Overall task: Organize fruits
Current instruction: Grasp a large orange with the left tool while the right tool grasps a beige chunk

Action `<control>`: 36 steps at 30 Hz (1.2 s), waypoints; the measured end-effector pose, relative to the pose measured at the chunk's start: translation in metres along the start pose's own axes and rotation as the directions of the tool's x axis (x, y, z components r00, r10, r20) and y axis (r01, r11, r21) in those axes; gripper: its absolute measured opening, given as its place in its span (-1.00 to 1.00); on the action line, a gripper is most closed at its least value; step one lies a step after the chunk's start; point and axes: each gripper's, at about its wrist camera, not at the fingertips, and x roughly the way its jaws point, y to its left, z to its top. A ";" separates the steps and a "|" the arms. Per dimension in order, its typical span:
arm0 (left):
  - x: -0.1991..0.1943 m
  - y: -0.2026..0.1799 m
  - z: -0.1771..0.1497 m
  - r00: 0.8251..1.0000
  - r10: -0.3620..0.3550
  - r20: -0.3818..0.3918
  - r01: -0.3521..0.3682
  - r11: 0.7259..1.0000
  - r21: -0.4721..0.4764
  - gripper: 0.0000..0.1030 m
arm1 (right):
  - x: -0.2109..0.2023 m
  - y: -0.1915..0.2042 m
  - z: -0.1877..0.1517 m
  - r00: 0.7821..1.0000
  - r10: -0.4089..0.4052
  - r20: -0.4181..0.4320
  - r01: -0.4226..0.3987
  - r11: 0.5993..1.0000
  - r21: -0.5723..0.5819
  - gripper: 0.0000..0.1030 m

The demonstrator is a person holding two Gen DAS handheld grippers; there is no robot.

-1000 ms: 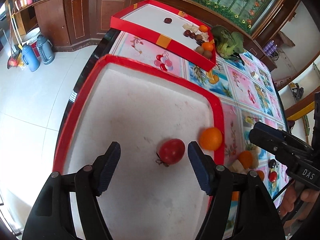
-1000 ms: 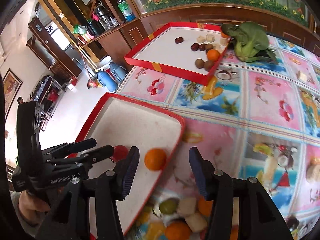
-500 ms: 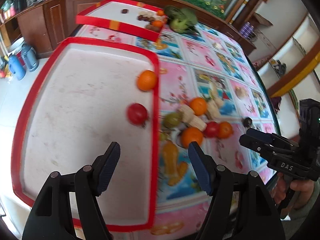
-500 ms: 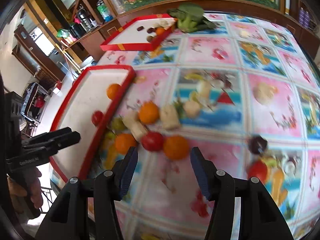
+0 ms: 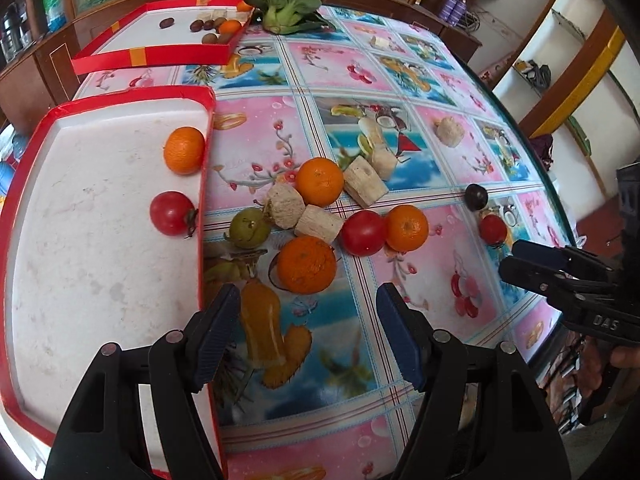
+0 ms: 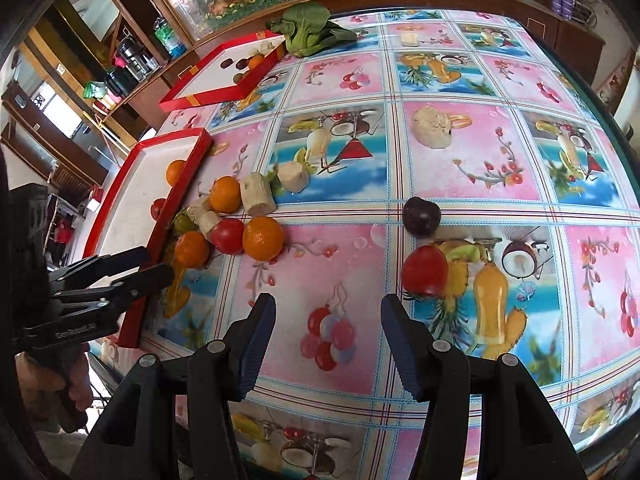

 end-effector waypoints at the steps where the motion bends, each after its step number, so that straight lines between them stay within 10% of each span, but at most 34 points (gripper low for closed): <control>1: 0.004 -0.001 0.001 1.000 0.003 -0.005 -0.003 1.000 0.005 0.35 | 0.000 0.001 0.000 1.000 0.002 0.001 -0.002 1.000 -0.006 0.10; 21: 0.031 0.003 0.004 0.997 0.061 -0.055 -0.061 0.998 0.002 0.17 | 0.065 0.033 0.077 0.999 0.023 -0.034 -0.029 0.983 -0.182 0.05; 36: 0.035 0.001 0.011 0.998 0.041 -0.052 -0.041 0.999 -0.002 -0.08 | 0.109 0.071 0.080 0.990 0.042 -0.133 -0.074 0.967 -0.246 -0.45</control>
